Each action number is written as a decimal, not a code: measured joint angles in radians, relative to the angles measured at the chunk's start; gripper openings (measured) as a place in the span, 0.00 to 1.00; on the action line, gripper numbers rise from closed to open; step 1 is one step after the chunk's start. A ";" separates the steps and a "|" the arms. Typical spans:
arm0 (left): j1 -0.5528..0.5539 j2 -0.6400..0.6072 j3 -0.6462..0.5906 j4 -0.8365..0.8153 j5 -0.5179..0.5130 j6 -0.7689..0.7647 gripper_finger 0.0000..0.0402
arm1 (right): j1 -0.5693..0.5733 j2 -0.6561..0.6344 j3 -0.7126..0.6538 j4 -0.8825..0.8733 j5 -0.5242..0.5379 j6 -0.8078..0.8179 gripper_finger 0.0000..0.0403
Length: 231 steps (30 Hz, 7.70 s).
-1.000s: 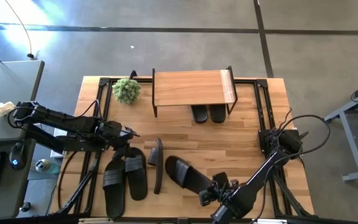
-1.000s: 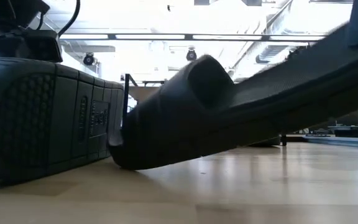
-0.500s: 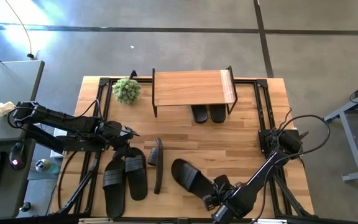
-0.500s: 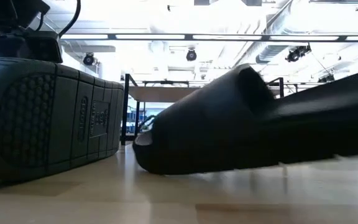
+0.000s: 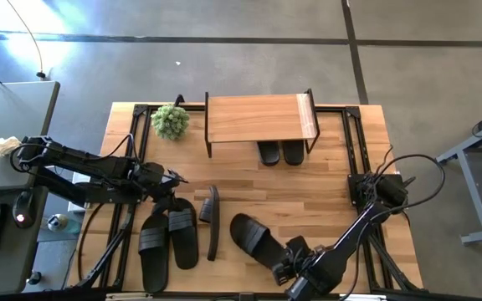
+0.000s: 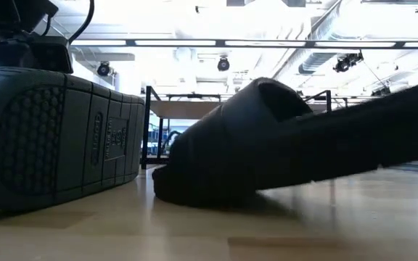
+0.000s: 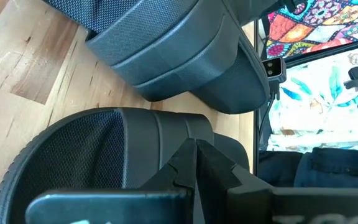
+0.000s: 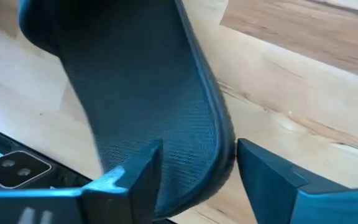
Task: Pick and place slides into the shelf
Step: Adjust the black slipper, then move the middle right black slipper to the right side of the right black slipper
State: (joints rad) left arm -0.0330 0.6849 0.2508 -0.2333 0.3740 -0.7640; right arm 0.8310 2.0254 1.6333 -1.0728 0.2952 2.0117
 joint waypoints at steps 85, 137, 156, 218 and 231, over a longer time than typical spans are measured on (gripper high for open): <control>-0.706 0.345 0.309 0.098 -1.031 0.185 0.01 | 0.022 0.080 0.139 -0.121 0.088 -0.179 0.01; -0.472 0.774 0.560 -0.305 -1.019 0.104 0.57 | 0.023 0.081 0.139 -0.235 0.082 -0.215 0.01; -0.451 0.774 0.560 -0.275 -1.022 0.103 0.14 | 0.023 0.081 0.139 -0.238 0.124 -0.215 0.01; -0.290 0.915 1.117 -0.473 -0.998 0.392 0.00 | -0.065 -0.026 -0.118 0.300 0.400 -0.202 0.00; -0.397 0.915 1.117 -0.552 -1.125 0.704 0.00 | -0.050 -0.374 -0.077 -0.091 0.511 0.120 0.00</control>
State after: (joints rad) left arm -0.4302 1.6000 1.3678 -0.7856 -0.7507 -0.0604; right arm 0.7809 1.6511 1.5562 -1.1637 0.8064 2.1319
